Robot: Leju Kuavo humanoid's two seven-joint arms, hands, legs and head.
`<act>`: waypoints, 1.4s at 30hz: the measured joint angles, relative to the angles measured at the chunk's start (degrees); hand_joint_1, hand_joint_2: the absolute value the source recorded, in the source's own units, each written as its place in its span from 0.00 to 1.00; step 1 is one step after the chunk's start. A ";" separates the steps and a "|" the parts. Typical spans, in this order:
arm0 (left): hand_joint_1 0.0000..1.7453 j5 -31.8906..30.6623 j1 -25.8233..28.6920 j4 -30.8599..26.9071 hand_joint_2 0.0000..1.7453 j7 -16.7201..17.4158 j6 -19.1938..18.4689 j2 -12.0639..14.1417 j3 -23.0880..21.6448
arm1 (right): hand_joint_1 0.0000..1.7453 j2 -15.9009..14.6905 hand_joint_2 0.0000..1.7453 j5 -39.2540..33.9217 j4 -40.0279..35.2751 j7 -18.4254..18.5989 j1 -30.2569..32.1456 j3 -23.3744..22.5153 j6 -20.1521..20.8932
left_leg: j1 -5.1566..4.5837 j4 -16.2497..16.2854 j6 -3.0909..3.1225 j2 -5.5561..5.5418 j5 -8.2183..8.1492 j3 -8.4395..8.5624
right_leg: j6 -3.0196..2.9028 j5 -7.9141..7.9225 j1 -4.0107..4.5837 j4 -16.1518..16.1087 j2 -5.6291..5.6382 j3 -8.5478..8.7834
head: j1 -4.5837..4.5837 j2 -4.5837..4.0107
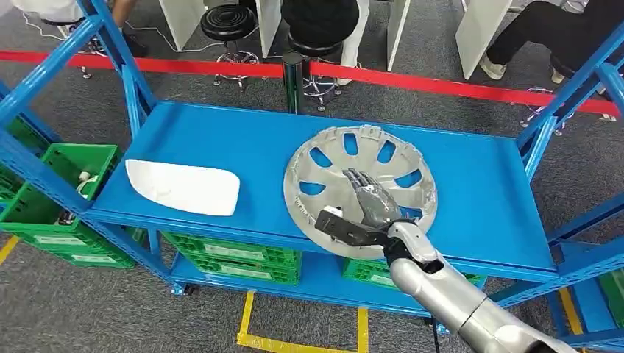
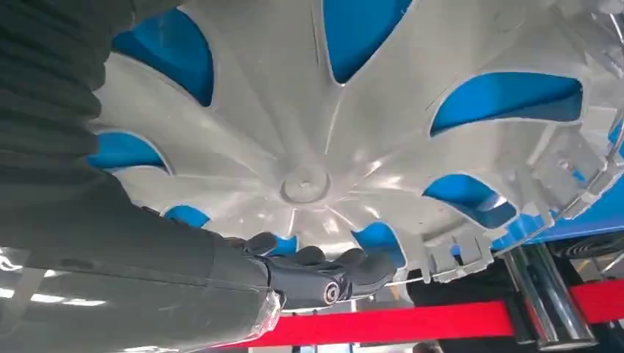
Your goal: Take the parts from the cabinet and place them on the table.
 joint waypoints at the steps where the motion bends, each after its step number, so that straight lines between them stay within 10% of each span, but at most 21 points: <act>1: 0.00 0.00 0.00 0.00 0.00 0.00 0.00 0.00 0.00 | 0.00 0.07 1.00 0.00 0.13 -0.02 -0.02 0.07 0.00 | 0.00 0.00 0.00 -0.04 0.00 0.00 | 0.00 0.00 0.00 0.00 -0.01 0.01 | -0.02 0.02; 16: 0.00 0.66 0.03 0.02 0.00 -0.09 0.26 0.00 -0.02 | 0.00 0.44 1.00 1.50 2.03 0.11 -0.74 1.79 -4.84 | 0.00 0.00 0.00 -0.14 0.00 0.00 | 0.00 0.00 0.00 -0.01 -0.04 0.04 | -0.04 0.00; 23: 0.00 2.12 0.30 0.11 0.00 -0.42 0.46 0.00 -0.02 | 0.00 0.35 1.00 9.99 -2.69 1.62 0.27 -0.51 -22.30 | 0.00 0.02 0.00 -0.26 0.01 0.04 | 0.01 0.00 0.00 -0.01 -0.03 0.05 | -0.09 0.00; 28: 0.00 3.04 0.45 0.11 0.00 -0.83 0.68 0.00 -0.02 | 0.00 0.87 1.00 12.00 -13.13 -4.64 4.81 -5.84 -29.95 | 0.00 0.02 0.00 -0.60 0.01 0.04 | 0.03 -0.03 0.00 -0.02 -0.21 0.11 | -0.04 0.02; 42: 0.00 3.15 0.70 0.13 0.00 -1.84 1.09 0.24 -0.02 | 0.00 0.37 1.00 12.85 -32.07 -4.39 9.46 -11.43 -25.66 | -0.01 0.01 -0.01 -0.66 0.02 0.07 | 0.04 -0.02 -0.01 -0.06 -0.22 0.17 | -0.13 0.00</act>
